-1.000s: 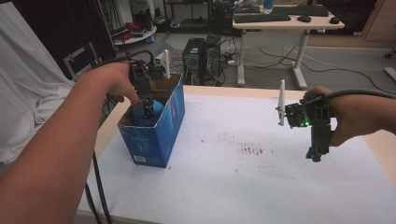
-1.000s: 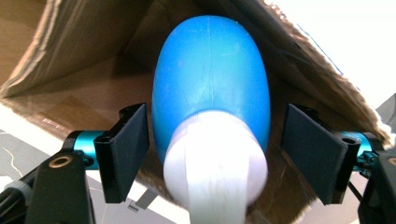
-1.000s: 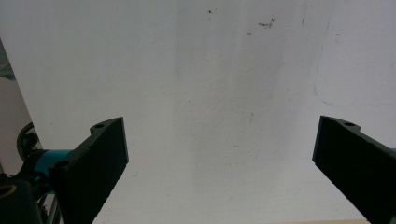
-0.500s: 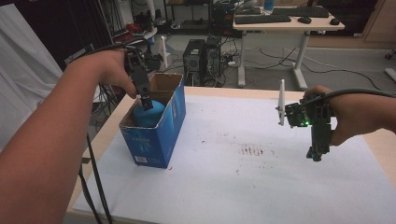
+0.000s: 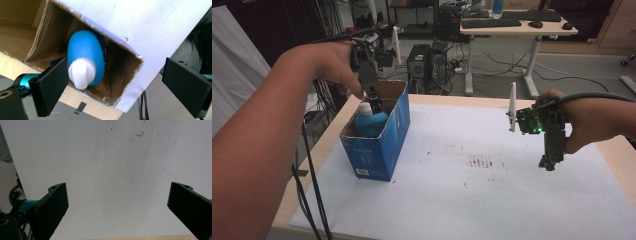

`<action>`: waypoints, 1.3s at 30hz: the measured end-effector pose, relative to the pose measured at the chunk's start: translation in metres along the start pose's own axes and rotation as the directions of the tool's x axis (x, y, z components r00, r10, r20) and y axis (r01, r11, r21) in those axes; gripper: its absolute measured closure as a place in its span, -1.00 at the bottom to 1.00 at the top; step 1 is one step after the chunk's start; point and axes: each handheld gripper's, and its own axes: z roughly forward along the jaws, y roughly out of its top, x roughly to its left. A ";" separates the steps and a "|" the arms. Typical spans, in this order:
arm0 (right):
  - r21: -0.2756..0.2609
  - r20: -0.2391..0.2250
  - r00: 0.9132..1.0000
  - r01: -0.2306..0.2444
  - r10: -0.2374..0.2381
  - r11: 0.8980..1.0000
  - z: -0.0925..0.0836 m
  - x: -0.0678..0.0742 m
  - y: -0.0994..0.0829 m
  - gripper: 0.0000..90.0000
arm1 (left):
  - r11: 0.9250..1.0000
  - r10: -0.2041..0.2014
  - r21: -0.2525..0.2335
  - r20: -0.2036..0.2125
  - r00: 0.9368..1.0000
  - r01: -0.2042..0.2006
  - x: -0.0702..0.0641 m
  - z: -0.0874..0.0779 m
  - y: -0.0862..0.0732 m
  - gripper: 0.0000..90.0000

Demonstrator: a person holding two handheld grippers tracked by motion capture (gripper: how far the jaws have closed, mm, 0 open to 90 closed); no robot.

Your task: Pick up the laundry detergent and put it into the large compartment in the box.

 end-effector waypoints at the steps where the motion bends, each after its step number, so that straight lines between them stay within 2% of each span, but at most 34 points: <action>1: 0.000 0.000 1.000 -0.005 0.005 1.000 -0.002 0.001 0.000 -0.95 | 1.000 0.008 0.005 0.003 1.000 -0.008 -0.002 -0.001 0.002 -0.86; 4: 0.000 0.003 1.000 -0.015 0.015 1.000 -0.005 0.002 -0.001 -0.95 | 0.999 0.048 0.007 0.006 0.999 -0.048 -0.011 -0.001 0.010 -0.88; 5: -0.006 0.004 1.000 0.000 0.000 1.000 -0.005 0.001 -0.001 -0.95 | 0.998 0.060 0.006 0.007 0.998 -0.060 -0.014 -0.001 0.013 -0.93; 8: -0.005 0.007 1.000 -0.014 0.014 1.000 -0.010 0.003 -0.002 -0.95 | 0.995 0.100 0.009 0.012 0.995 -0.100 -0.022 0.000 0.023 -0.94; 9: -0.011 0.007 1.000 -0.003 0.003 1.000 -0.010 0.002 -0.003 -0.95 | 0.994 0.111 0.009 0.013 0.994 -0.111 -0.025 0.001 0.027 -0.94; 13: -0.009 0.009 1.000 -0.012 0.012 1.000 -0.013 0.003 -0.003 -0.95 | 0.987 0.162 0.015 0.038 0.986 -0.163 -0.038 0.009 0.043 -0.94; 15: -0.004 0.009 1.000 -0.023 0.023 1.000 -0.014 0.004 -0.003 -0.95 | 0.981 0.192 0.011 0.047 0.980 -0.192 -0.043 0.016 0.052 -0.94; 16: -0.013 0.011 1.000 -0.006 0.006 1.000 -0.013 0.003 -0.002 -0.95 | 0.978 0.207 0.013 0.045 0.977 -0.208 -0.045 0.018 0.054 -0.94; 18: -0.009 0.010 1.000 -0.009 0.009 1.000 -0.014 0.004 -0.002 -0.95 | 0.972 0.236 0.006 0.043 0.971 -0.237 -0.049 0.024 0.060 -0.94; 19: -0.009 0.011 1.000 -0.014 0.014 1.000 -0.014 0.005 -0.002 -0.95 | 0.972 0.235 0.004 0.045 0.971 -0.236 -0.050 0.026 0.062 -0.94; 20: -0.007 0.011 1.000 -0.019 0.019 1.000 -0.015 0.006 -0.002 -0.95 | 0.969 0.249 -0.001 0.049 0.967 -0.249 -0.052 0.030 0.064 -0.94; 21: -0.010 0.014 1.000 -0.009 0.010 1.000 -0.015 0.005 -0.002 -0.95 | 0.967 0.253 -0.002 0.054 0.966 -0.254 -0.053 0.032 0.066 -0.94; 29: -0.015 0.020 0.999 -0.026 0.027 1.000 -0.023 0.008 -0.004 -0.95 | 0.953 0.304 -0.009 0.060 0.951 -0.304 -0.061 0.052 0.074 -0.94; 35: -0.021 0.028 0.999 -0.024 0.025 0.999 -0.025 0.009 -0.003 -0.95 | 0.955 0.295 0.001 0.070 0.953 -0.295 -0.060 0.066 0.075 -0.94; 39: -0.015 0.025 0.999 -0.029 0.030 0.999 -0.025 0.009 -0.002 -0.95 | 0.955 0.297 0.008 0.065 0.953 -0.298 -0.058 0.067 0.075 -0.94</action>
